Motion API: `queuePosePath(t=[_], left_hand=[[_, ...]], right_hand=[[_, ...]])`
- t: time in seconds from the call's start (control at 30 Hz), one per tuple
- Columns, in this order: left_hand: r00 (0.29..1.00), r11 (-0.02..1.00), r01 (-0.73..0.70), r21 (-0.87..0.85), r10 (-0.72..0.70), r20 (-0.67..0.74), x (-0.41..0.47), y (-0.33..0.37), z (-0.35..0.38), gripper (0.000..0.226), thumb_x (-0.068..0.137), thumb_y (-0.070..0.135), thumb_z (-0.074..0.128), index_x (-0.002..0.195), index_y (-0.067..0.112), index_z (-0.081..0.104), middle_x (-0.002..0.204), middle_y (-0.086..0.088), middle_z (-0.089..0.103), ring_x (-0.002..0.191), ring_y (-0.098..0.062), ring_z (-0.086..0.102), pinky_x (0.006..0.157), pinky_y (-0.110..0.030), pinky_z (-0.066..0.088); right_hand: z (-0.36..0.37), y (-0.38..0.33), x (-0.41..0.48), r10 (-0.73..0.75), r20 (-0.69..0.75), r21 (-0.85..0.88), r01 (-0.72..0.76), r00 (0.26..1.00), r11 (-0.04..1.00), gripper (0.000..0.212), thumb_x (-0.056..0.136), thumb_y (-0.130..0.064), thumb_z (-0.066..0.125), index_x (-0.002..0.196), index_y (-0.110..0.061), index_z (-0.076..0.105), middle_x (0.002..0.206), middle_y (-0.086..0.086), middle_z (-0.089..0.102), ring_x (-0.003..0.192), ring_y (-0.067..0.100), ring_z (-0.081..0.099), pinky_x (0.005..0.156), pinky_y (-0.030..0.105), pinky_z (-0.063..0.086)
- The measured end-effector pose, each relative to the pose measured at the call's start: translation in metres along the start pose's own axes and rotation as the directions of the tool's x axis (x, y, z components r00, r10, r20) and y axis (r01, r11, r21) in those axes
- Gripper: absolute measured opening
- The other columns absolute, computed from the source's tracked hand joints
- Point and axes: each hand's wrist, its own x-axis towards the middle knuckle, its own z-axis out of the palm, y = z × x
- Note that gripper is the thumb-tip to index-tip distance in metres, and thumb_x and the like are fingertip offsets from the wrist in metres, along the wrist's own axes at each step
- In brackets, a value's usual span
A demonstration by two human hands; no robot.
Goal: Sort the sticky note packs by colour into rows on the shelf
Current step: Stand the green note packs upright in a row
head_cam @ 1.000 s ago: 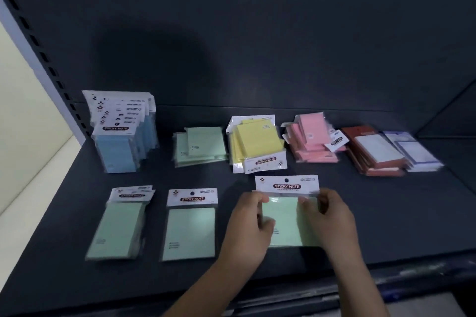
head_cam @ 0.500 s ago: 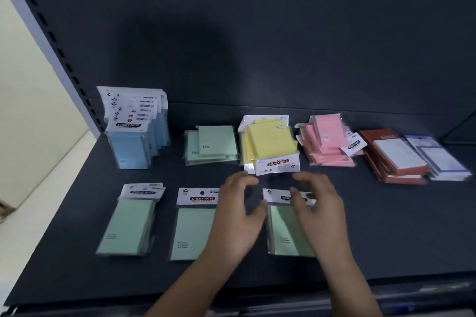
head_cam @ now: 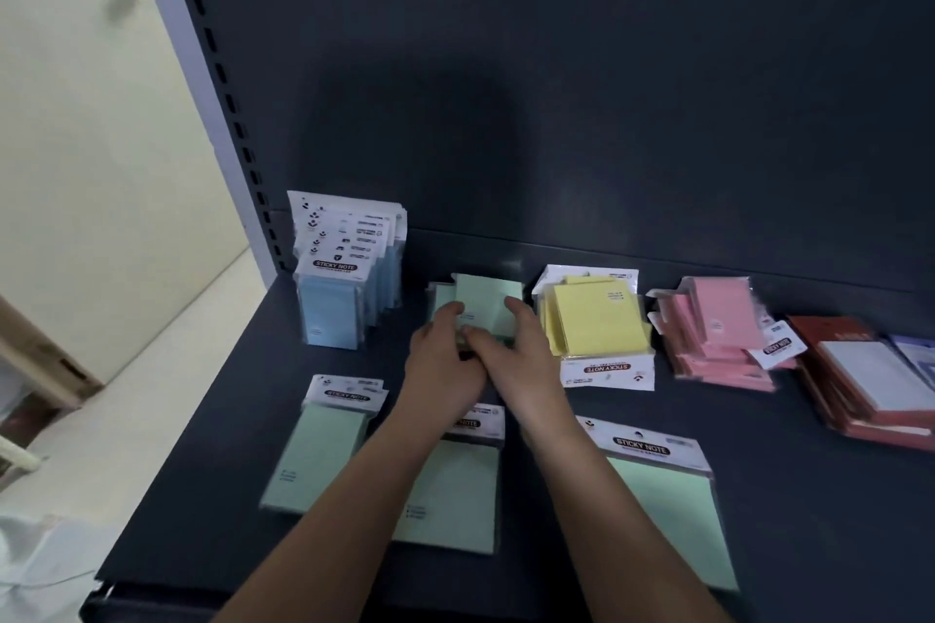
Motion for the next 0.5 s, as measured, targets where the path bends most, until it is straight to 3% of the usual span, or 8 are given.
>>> queuePosePath(t=[0.07,0.1,0.23,0.33,0.4,0.5], left_hand=[[0.998,0.998,-0.018,-0.059,0.015,-0.058,0.0,0.001,-0.002,0.049,0.081,0.016,0.057,0.129,0.021,0.046,0.12,-0.003,0.055,0.103,-0.013,0.055,0.079,-0.01,0.043],[0.993,0.997,-0.045,-0.059,0.038,-0.114,-0.001,0.002,-0.005,0.041,0.082,0.013,0.059,0.122,0.019,0.052,0.114,-0.001,0.057,0.1,-0.012,0.055,0.073,-0.008,0.041],[0.907,0.96,-0.256,-0.11,0.2,-0.37,-0.014,0.008,-0.015,0.008,0.08,0.011,0.067,0.082,0.018,0.066,0.095,0.004,0.057,0.089,-0.005,0.057,0.075,-0.007,0.04],[0.87,0.907,-0.332,-0.258,0.189,-0.456,-0.027,0.01,-0.026,0.019,0.08,0.006,0.069,0.074,0.024,0.064,0.089,-0.004,0.062,0.078,-0.006,0.059,0.075,-0.015,0.046],[0.91,0.871,-0.308,-0.383,0.152,-0.386,-0.039,0.009,-0.032,0.022,0.079,0.0,0.067,0.079,0.022,0.063,0.093,-0.009,0.064,0.078,-0.012,0.059,0.073,-0.026,0.05],[0.956,0.859,-0.251,-0.446,0.15,-0.251,-0.06,0.002,-0.034,0.031,0.076,-0.016,0.057,0.083,0.014,0.059,0.104,0.002,0.063,0.077,-0.006,0.059,0.065,-0.022,0.049]], right_hand=[[-0.001,0.002,0.001,0.051,-0.048,0.167,-0.042,0.998,0.985,0.052,0.083,-0.017,0.064,0.131,-0.014,0.045,0.122,0.004,0.057,0.112,0.017,0.056,0.1,0.032,0.044],[-0.002,0.003,-0.001,0.088,-0.057,0.305,-0.066,0.995,0.95,0.047,0.083,-0.014,0.063,0.128,-0.014,0.048,0.121,0.005,0.059,0.109,0.018,0.057,0.098,0.034,0.046],[-0.012,0.0,-0.011,0.204,0.067,0.718,-0.189,0.977,0.67,0.016,0.087,-0.004,0.055,0.099,-0.013,0.06,0.093,0.008,0.059,0.083,0.016,0.055,0.074,0.026,0.043],[-0.017,0.0,-0.024,0.193,0.176,0.852,-0.248,0.965,0.461,0.011,0.087,-0.003,0.051,0.085,-0.012,0.057,0.067,0.001,0.056,0.06,0.011,0.05,0.06,0.023,0.043],[-0.016,0.004,-0.036,0.162,0.174,0.853,-0.231,0.971,0.468,0.009,0.088,-0.002,0.051,0.089,-0.01,0.054,0.068,0.002,0.057,0.061,0.012,0.051,0.054,0.022,0.048],[-0.016,0.014,-0.057,0.108,0.031,0.726,-0.096,0.994,0.681,0.019,0.089,0.003,0.052,0.081,-0.014,0.056,0.076,0.002,0.058,0.068,0.017,0.05,0.056,0.025,0.042]])
